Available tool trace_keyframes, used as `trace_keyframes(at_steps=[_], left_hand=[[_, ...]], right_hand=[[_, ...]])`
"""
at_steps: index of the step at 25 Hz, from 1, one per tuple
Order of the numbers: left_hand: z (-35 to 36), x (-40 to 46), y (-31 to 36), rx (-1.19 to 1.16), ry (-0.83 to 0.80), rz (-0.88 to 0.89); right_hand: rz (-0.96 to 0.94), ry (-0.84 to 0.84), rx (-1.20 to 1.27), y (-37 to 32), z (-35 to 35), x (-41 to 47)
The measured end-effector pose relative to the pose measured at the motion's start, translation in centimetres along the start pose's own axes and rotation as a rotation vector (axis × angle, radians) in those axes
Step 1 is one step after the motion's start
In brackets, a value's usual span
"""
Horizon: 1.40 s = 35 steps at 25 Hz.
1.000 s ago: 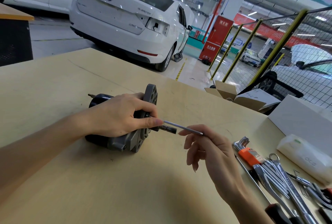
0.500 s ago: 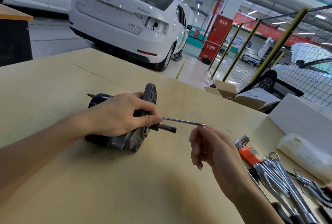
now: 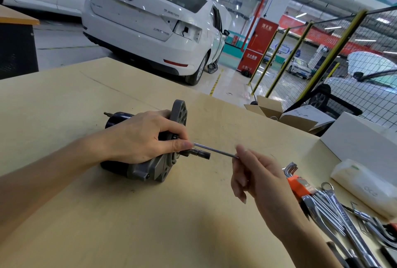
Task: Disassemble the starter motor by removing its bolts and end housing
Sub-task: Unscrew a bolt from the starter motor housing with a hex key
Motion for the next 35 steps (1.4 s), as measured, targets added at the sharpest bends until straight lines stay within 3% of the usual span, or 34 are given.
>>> trace_keyframes(at_steps=[4,13,15,18,21,28,35], left_hand=[[0.00,0.06,-0.02,-0.020,0.010,-0.003],[0.01,0.08,0.22,-0.030,0.003,-0.004],[0.01,0.06,0.23,-0.020,-0.002,-0.004],[-0.01,0.04,0.19,0.002,-0.004,-0.001],[0.02,0.07,0.20,-0.004,-0.002,0.001],[0.04,-0.07,0.20,-0.023,0.006,-0.003],[0.03,0.06,0.30,-0.023,0.006,-0.014]], right_hand=[[-0.261,0.177,-0.340,-0.13,0.34,-0.41],[-0.612,0.367,-0.597,0.07,0.11,-0.31],[-0.558,0.304,-0.501,0.17,0.25,-0.47],[-0.270,0.131,-0.221,0.28,0.72,-0.34],[-0.120,0.041,-0.147,0.07,0.59,-0.14],[-0.183,-0.014,-0.008,0.08,0.59,-0.44],[-0.223,0.098,-0.145,0.74,0.85,-0.23]])
Point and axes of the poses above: each hand's wrist, its own x-axis towards the middle knuckle, its own z-axis out of the palm, y = z × x, the point moved 2 cm from there along x, towards the middle knuckle, and after that the axes turned 11 degrees about z, right-handed, at the moved point
